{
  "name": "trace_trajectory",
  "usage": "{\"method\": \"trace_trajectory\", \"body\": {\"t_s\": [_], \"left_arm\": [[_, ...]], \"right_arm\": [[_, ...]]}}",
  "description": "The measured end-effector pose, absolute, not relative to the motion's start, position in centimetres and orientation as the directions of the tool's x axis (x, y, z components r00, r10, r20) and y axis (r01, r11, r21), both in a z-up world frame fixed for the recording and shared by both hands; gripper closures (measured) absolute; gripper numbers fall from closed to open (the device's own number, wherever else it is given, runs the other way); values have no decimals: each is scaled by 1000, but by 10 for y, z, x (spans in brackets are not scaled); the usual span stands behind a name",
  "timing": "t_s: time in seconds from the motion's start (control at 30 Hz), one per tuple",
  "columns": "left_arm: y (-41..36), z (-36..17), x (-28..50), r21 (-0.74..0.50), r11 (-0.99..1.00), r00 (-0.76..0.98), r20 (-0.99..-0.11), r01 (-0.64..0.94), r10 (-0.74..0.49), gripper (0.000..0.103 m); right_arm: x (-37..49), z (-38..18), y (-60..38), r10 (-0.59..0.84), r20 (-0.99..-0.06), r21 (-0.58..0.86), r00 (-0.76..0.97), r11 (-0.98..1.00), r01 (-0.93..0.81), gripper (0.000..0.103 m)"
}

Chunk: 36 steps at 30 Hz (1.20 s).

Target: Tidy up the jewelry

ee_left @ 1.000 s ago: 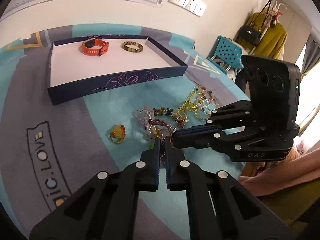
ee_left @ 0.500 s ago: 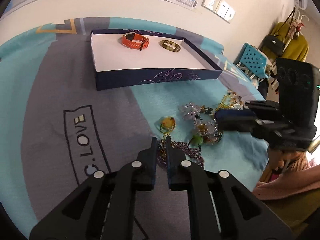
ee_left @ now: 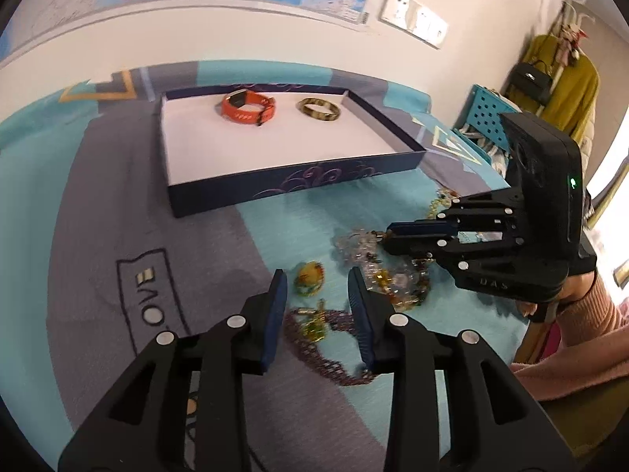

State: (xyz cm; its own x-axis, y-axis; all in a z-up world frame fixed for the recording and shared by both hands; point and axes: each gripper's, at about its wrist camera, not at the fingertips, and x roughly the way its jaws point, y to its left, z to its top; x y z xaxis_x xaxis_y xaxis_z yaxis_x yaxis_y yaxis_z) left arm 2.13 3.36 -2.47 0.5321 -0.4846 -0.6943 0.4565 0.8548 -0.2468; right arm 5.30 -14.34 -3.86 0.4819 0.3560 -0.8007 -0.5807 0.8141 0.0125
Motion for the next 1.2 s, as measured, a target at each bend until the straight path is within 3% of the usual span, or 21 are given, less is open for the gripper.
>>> {"method": "trace_trajectory", "body": {"t_s": [0.33,0.57,0.67,0.8,0.87,1.0,1.2], "left_arm": [[1,-26,20,-196,811,503,-697,551,-510,70],[15,-29,23,-198,836,520,-703,512,-485,70],[27,-31,25,-199,857,533,-709,476,-461,70],[35,-34,26,-196,866,537,-716,459,-446,70],[37,-36,27,-196,870,537,-719,452,-441,70],[35,-38,27,-192,866,529,-724,462,-443,70],[25,-37,31,-174,863,525,-731,474,-436,70]], "right_arm": [[33,0,-227,394,-715,165,578,898,-408,95],[39,-9,-257,259,-753,112,605,956,-270,95],[32,3,-263,362,-703,213,612,928,-305,95],[38,-3,-249,175,-755,1,632,964,-265,93],[42,-12,-254,171,-776,20,607,968,-248,93],[31,-1,-235,259,-721,35,643,940,-340,70],[38,-10,-184,371,-739,57,563,866,-496,63]]}}
